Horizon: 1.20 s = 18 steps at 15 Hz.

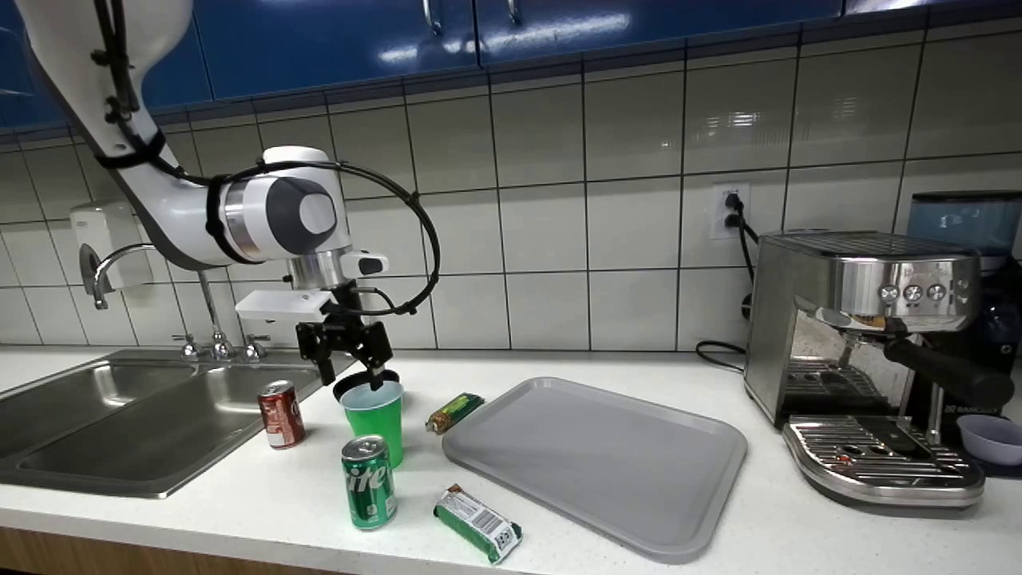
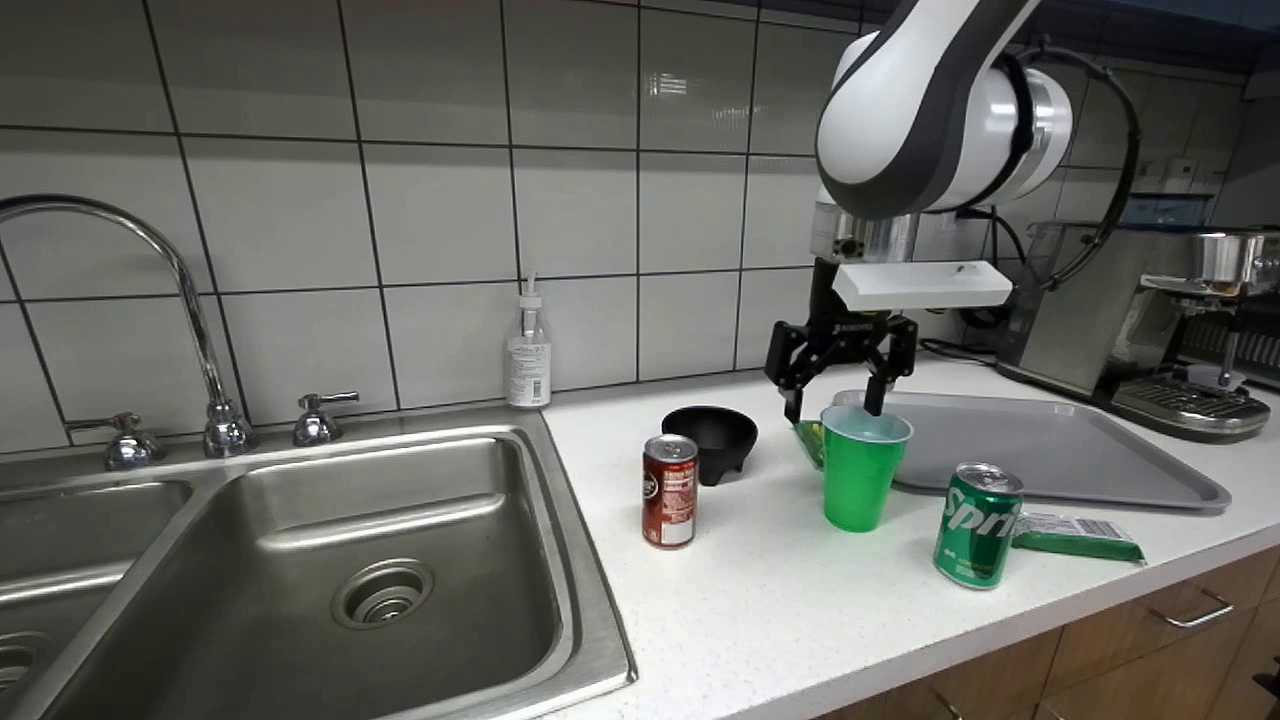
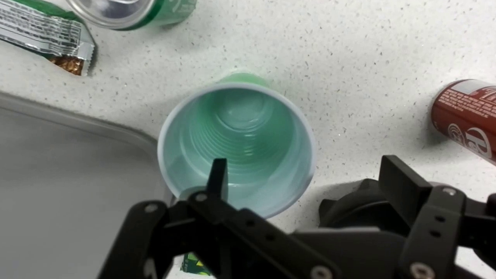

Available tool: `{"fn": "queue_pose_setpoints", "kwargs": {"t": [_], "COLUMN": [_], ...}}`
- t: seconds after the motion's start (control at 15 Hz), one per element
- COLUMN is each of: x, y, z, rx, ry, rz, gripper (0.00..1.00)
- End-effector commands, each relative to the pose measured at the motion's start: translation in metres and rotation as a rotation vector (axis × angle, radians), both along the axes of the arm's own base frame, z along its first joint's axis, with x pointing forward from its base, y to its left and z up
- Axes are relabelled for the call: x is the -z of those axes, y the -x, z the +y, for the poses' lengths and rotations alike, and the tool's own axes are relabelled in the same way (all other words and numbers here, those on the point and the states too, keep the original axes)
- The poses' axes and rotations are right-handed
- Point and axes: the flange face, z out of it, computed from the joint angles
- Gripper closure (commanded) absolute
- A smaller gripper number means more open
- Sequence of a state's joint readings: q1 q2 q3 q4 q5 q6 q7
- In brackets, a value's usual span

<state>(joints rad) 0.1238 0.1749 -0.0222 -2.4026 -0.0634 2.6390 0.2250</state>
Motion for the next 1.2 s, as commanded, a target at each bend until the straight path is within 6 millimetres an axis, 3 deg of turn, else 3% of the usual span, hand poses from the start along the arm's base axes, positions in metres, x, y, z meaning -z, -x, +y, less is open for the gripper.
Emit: {"fn": "queue_pose_setpoints", "kwargs": {"t": [0.0,0.33,0.4,0.53,1.0,1.13], "x": [0.0055,0.0123,0.0133,0.0145,0.0139,0.0139], "y": [-0.0001,-0.0008,-0.0006,-0.0003,-0.0012,-0.0012], "z": [0.0035,0.0086,0.0093,0.01,0.0084,0.0076], "rx": [-0.012,-0.022,-0.024,-0.027,-0.024,-0.022], "ry": [-0.008,-0.01,-0.01,-0.011,-0.009,-0.009], "rz": [-0.012,-0.013,-0.015,-0.013,-0.012,-0.012], "gripper": [0.0,0.0,0.17,0.35,0.9,1.0]}}
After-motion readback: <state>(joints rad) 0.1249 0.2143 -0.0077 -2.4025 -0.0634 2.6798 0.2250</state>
